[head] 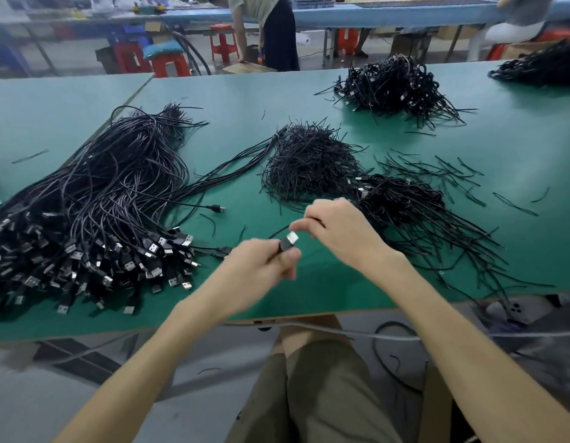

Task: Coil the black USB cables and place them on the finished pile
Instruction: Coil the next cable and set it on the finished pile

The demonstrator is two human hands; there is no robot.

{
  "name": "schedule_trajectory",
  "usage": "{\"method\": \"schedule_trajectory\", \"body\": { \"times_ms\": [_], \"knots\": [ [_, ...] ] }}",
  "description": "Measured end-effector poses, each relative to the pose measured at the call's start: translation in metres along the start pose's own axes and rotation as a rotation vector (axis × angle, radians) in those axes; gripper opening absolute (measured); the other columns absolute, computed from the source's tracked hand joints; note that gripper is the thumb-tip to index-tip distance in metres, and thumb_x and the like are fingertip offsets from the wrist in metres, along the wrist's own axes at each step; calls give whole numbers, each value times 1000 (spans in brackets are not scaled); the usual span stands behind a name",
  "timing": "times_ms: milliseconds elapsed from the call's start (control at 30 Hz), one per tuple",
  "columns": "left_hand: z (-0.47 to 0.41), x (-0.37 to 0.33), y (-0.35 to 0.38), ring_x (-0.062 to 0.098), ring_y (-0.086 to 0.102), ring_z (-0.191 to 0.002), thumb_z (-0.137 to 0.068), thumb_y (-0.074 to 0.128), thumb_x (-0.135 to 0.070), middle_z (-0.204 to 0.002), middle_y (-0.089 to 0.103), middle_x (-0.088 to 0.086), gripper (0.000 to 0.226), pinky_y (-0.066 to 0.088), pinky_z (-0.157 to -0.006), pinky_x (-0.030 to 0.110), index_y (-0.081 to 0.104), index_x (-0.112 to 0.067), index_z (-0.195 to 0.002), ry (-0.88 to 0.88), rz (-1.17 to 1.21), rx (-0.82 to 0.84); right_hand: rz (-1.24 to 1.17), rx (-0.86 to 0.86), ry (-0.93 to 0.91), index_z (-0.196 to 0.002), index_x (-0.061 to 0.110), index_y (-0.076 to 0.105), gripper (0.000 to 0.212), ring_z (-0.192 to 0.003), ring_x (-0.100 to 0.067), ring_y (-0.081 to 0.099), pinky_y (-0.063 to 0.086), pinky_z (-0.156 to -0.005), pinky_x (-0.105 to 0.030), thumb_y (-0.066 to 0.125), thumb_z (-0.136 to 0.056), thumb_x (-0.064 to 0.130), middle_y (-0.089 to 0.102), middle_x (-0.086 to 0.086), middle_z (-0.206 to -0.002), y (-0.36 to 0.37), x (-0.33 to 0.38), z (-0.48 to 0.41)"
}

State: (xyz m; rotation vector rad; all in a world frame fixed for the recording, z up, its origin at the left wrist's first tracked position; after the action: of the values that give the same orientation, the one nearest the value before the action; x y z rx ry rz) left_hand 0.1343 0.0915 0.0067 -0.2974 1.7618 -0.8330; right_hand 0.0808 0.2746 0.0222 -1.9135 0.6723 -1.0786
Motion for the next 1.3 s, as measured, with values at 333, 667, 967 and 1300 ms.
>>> {"method": "schedule_trajectory", "body": {
  "times_ms": [333, 667, 967, 1300],
  "knots": [
    [-20, 9, 15, 20, 60, -130, -104, 41, -43, -135, 66, 13, 60, 43, -111, 34, 56, 8, -130, -192, 1158, -193, -409, -159, 2, -73, 8, 60, 40, -69, -10, 51, 42, -70, -32, 49, -107, 25, 57, 3, -72, 20, 47, 25],
    [-21, 2, -1, 8, 35, -45, -109, 40, -26, -70, 45, -11, 30, 47, -59, 23, 61, -15, -91, -337, 1905, -213, -319, -78, 37, -77, 9, 57, 40, -72, -23, 52, 46, -74, -47, 47, -107, 33, 56, -1, -78, 30, 45, 37],
    [-3, -11, 1, 7, 57, -61, -99, 55, -29, -62, 60, -12, 31, 51, -68, 23, 61, -19, -71, -68, 269, 221, 126, 98, 150, -85, 13, 70, 24, -97, -29, 60, 40, -79, -37, 58, -100, 27, 67, -6, -93, 1, 31, 17],
    [-6, 1, 2, 6, 63, -64, -107, 49, -23, -69, 70, -8, 32, 45, -69, 19, 63, -20, -79, 17, 142, -14, -328, -144, 202, -90, 8, 74, 21, -81, -23, 58, 46, -77, -39, 60, -100, 20, 65, -7, -84, -2, 46, 22]
  ]
}}
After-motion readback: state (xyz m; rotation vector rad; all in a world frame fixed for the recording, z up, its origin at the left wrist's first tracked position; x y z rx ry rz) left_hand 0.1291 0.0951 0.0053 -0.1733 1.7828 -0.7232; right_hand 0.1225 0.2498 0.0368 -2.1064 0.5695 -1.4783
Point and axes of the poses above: each hand's wrist, its own z-axis away from the middle knuckle, its own y-axis out of the palm, x = y × z, the point moved 2 cm from there along -z, towards the middle knuckle
